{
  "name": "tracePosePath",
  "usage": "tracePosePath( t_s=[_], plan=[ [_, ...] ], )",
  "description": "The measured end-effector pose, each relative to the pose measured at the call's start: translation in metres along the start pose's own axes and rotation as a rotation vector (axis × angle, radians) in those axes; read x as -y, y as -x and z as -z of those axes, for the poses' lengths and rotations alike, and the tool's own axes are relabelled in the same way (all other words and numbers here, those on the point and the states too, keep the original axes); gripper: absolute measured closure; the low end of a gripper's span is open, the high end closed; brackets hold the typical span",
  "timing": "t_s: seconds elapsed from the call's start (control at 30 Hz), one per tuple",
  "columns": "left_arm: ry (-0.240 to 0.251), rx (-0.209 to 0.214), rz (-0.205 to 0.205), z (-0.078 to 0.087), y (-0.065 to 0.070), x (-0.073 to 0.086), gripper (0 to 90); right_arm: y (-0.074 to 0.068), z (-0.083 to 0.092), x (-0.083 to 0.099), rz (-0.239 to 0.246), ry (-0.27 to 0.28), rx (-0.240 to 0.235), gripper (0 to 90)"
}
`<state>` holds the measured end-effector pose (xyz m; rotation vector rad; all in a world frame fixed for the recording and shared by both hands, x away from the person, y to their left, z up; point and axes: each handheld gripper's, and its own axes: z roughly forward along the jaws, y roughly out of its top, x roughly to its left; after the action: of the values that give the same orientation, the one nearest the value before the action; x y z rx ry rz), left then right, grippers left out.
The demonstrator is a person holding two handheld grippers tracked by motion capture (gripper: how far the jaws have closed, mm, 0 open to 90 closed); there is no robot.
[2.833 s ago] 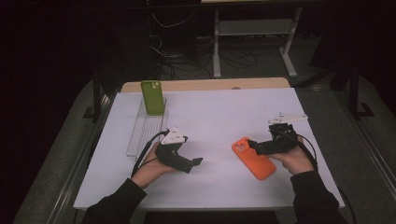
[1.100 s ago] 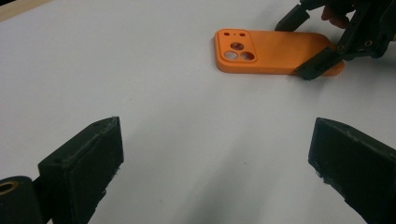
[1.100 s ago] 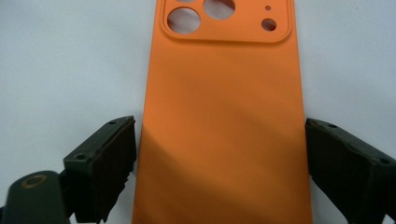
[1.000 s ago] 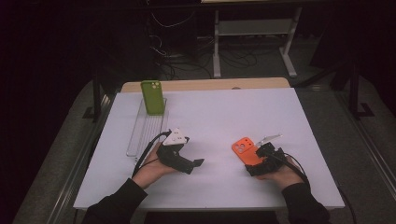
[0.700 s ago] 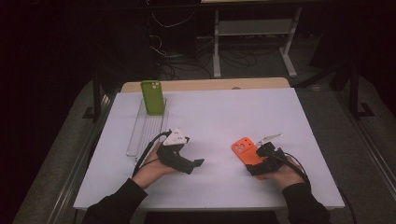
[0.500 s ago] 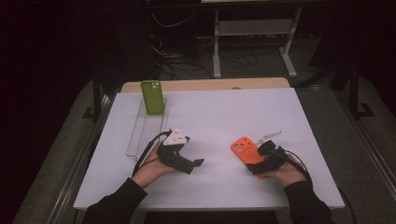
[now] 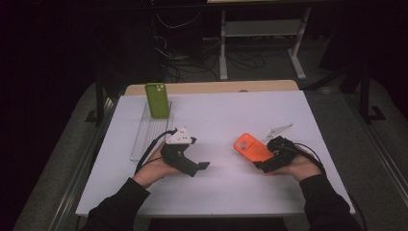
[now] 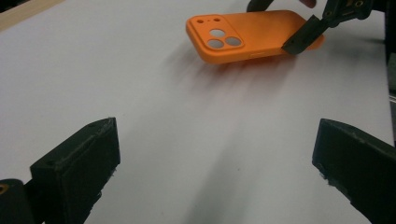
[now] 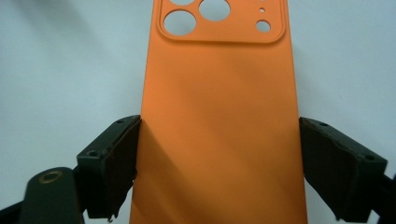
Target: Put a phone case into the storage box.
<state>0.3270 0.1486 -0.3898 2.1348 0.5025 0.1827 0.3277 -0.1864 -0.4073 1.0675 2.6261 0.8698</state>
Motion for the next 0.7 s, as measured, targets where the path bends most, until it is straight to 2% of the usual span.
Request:
tracePosePath(
  t_s=[0.1, 0.3, 0.37, 0.4, 0.5, 0.63, 0.7],
  plan=[
    [-0.004, 0.017, -0.016, 0.000, -0.002, -0.004, 0.3, -0.001, -0.002, -0.006, 0.045, -0.008, -0.038, 15.4],
    [-0.003, 0.079, -0.047, 0.001, -0.003, -0.013, 0.0, -0.004, -0.008, -0.020, 0.131, -0.022, -0.094, 15.4],
    [-0.013, 0.092, -0.068, 0.000, -0.006, -0.015, 0.0, -0.005, -0.008, -0.024, 0.177, -0.024, -0.097, 15.4],
    [-0.015, 0.100, -0.065, 0.000, -0.006, -0.016, 0.0, -0.004, -0.010, -0.027, 0.208, -0.020, -0.097, 15.3],
    [-0.041, 0.120, -0.104, 0.000, -0.007, -0.020, 0.0, -0.006, -0.009, -0.033, 0.227, -0.016, -0.142, 15.3],
    [-0.048, 0.148, -0.141, 0.000, -0.006, -0.025, 0.0, -0.010, -0.009, -0.040, 0.301, -0.017, -0.192, 15.3],
    [-0.044, 0.155, -0.140, -0.001, -0.007, -0.029, 0.0, -0.013, -0.010, -0.044, 0.330, -0.018, -0.221, 15.3]
  ],
)
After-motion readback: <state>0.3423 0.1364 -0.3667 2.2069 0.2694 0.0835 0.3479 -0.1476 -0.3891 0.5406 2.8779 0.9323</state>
